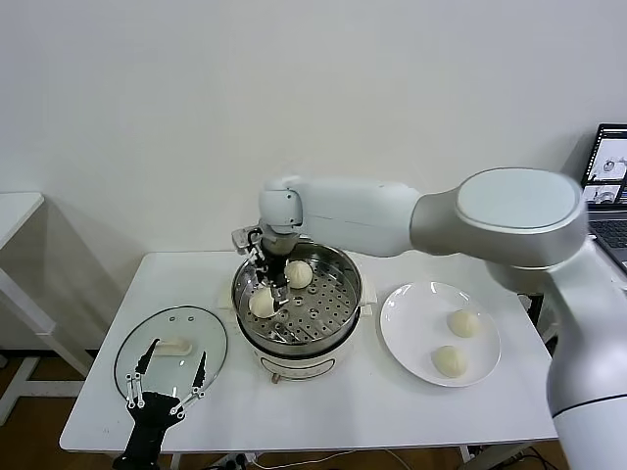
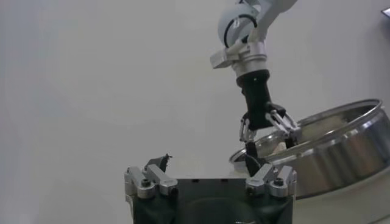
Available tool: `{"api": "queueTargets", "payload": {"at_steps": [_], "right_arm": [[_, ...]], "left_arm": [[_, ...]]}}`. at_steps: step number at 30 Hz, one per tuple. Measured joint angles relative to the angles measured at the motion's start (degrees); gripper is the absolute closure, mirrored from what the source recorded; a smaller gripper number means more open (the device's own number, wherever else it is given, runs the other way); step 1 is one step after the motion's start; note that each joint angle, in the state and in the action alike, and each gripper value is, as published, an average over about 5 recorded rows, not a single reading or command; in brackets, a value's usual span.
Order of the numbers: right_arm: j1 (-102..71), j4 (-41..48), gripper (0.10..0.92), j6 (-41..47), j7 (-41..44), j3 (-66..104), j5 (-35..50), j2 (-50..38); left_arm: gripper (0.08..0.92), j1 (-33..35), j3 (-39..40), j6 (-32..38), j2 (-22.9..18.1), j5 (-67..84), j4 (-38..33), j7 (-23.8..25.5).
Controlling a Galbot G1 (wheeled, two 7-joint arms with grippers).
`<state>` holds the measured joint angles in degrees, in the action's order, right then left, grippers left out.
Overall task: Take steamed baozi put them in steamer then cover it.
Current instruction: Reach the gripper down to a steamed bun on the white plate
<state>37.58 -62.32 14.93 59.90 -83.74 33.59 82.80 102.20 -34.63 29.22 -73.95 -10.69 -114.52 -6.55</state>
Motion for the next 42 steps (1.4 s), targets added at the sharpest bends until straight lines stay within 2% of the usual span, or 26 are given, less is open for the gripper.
{"api": "queueTargets", "payload": {"at_steps": [12,22,31,42], "right_arm": [[5.16,-7.99,0.203,-5.03,8.47,1.16,-7.5,-20.32],[-1.79,-9.15,0.203,-8.02,11.6,3.75,-15.98,-34.88],[-12.09,-9.31,0.203,-9.24,13.16,9.34,-21.83,-40.55],[-21.11,-7.9,0.203,-9.68,12.5,14.53,-26.13,-42.36]], "left_arm": [[0.177,0.16,0.41,-0.05,0.15,-0.27,-0.32,0.01],[0.177,0.51,0.53,-0.12,-0.26,-0.51,-0.24,0.01],[0.177,0.81,0.42,-0.26,-0.81,-1.05,-0.05,0.0],[0.177,1.25,0.15,-0.28,-1.05,-1.21,-0.08,-0.27]]}}
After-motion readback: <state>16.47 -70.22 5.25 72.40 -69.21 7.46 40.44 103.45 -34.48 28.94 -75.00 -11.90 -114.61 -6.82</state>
